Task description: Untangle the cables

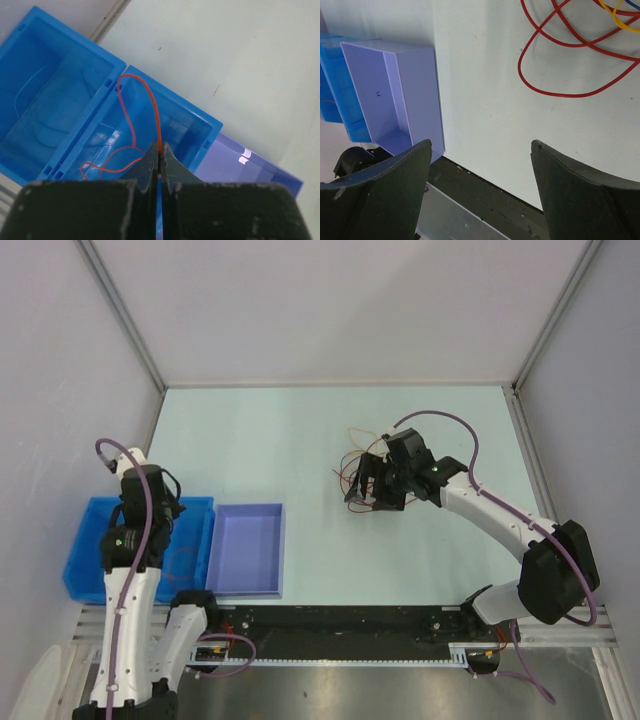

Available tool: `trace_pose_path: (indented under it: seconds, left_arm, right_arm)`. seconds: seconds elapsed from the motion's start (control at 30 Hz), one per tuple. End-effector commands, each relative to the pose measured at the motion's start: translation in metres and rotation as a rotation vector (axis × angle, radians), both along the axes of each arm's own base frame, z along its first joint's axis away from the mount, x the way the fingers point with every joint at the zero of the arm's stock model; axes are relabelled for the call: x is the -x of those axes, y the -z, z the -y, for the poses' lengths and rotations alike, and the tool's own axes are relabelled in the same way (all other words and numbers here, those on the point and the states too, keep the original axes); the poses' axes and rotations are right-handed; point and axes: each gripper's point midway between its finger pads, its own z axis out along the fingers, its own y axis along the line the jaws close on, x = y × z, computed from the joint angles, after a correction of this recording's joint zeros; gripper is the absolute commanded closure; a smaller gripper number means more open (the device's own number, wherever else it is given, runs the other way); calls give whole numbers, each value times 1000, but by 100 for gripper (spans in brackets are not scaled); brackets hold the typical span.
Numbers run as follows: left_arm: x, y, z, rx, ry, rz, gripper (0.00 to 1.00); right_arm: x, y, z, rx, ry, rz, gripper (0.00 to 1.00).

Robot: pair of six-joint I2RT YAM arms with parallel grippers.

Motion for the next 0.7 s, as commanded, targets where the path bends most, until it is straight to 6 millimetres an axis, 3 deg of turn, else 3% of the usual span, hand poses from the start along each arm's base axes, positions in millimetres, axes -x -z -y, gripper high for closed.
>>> trace_pose_path:
  seconds: [0.0, 0.17, 0.3, 0.47, 0.67]
  left_arm:
    - [-11, 6, 3, 85, 21, -2, 98]
    - [-27, 30, 25, 309, 81, -38, 100]
    - [-27, 59, 18, 437, -6, -12, 100]
    - [-14, 95, 2, 596, -208, 41, 100]
    - [-1, 107, -16, 611, -400, 77, 98]
  right_arm:
    - [3, -6, 2, 18, -11, 34, 15]
    - [5, -4, -2, 5, -24, 25, 15]
    - [8, -4, 1, 15, -32, 29, 15]
    - [9, 0, 2, 19, -39, 15, 15]
    - [11, -2, -3, -13, -44, -5, 15]
